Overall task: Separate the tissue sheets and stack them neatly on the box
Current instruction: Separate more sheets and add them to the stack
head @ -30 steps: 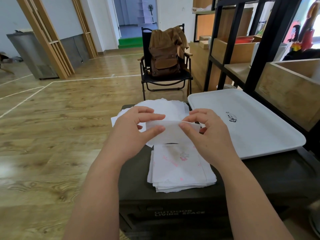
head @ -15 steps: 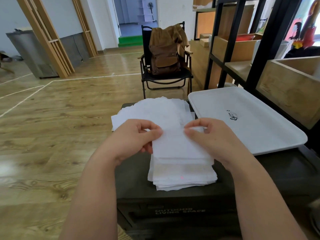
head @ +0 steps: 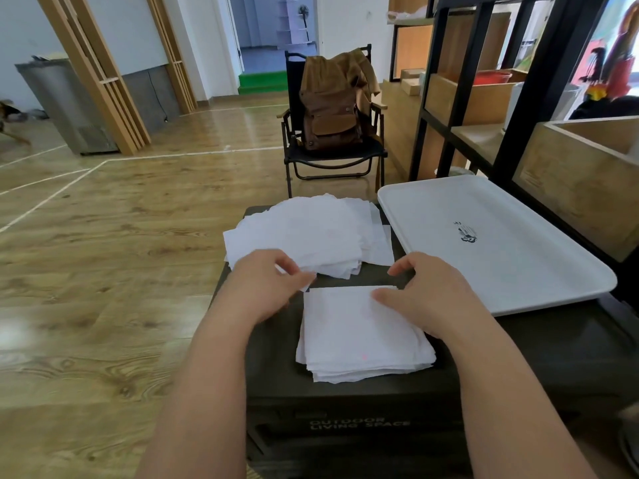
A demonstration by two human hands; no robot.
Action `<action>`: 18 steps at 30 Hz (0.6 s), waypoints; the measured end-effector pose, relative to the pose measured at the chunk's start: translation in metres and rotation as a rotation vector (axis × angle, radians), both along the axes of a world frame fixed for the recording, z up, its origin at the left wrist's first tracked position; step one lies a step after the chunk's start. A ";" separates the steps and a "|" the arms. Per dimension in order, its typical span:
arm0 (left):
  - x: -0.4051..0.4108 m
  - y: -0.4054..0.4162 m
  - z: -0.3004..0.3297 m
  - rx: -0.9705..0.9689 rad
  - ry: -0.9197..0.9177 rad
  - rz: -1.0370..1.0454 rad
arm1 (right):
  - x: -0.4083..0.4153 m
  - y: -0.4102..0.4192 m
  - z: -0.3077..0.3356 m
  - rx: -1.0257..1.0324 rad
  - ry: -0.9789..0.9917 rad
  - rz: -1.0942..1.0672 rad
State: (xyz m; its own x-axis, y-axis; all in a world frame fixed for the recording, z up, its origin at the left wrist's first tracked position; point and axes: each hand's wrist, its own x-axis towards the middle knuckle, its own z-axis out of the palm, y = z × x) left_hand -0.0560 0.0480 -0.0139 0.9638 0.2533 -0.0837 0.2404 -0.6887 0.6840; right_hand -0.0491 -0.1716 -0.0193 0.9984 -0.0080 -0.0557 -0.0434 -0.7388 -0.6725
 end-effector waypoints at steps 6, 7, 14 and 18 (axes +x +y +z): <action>0.025 -0.008 -0.018 0.237 -0.343 0.069 | -0.003 0.005 0.006 0.136 -0.179 -0.059; 0.029 -0.008 -0.022 0.270 -0.238 -0.027 | -0.003 0.006 0.006 0.146 -0.174 -0.050; 0.039 -0.007 -0.035 0.428 -0.161 -0.175 | -0.005 0.009 0.007 0.177 -0.143 -0.009; 0.037 -0.008 -0.034 0.411 -0.200 -0.135 | -0.005 0.009 0.006 0.195 -0.128 -0.002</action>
State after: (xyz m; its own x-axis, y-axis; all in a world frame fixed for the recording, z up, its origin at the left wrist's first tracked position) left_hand -0.0194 0.0400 -0.0480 0.9774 0.0977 0.1876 0.0215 -0.9281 0.3717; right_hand -0.0541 -0.1624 -0.0129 0.9974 -0.0118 0.0705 0.0497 -0.5946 -0.8025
